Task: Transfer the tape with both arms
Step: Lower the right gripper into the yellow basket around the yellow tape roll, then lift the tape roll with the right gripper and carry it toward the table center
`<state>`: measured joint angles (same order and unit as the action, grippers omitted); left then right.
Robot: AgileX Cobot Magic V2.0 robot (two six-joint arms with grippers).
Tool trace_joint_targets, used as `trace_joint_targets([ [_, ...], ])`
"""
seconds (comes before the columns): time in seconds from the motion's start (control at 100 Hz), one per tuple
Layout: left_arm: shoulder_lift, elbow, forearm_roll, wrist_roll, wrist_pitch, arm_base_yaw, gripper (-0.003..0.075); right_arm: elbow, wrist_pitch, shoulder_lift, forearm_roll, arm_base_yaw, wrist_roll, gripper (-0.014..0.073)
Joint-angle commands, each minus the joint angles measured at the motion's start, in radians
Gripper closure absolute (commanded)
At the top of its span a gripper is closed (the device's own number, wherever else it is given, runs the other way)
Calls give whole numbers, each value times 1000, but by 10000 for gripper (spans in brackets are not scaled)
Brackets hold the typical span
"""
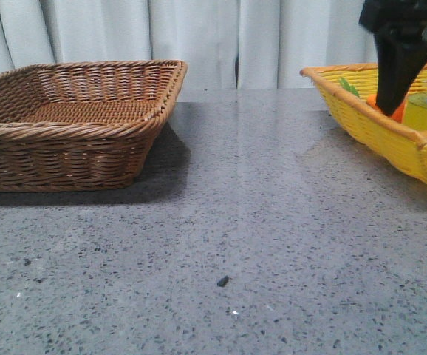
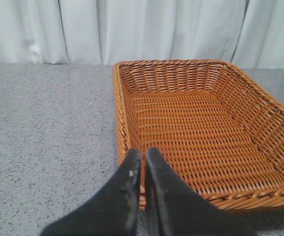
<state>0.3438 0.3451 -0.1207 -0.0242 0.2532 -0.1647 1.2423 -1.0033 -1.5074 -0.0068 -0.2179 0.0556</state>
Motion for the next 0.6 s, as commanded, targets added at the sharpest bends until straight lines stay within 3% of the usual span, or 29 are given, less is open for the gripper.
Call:
trace_joint_targets([
  [0.0,15,36,-10,11,-77,4,741,38,15,2,-1,1,-11,74],
  [0.09,15,36,-10,11,-77,4,741,38,15,-24,-1,1,-11,101],
  [0.21,15,36,-10,11,-77,4,741,38,15,-44,-1,1,-11,200],
  [0.59,15,36,-10,11,-80,4,741,38,19,-46,-9,1,-11,643],
])
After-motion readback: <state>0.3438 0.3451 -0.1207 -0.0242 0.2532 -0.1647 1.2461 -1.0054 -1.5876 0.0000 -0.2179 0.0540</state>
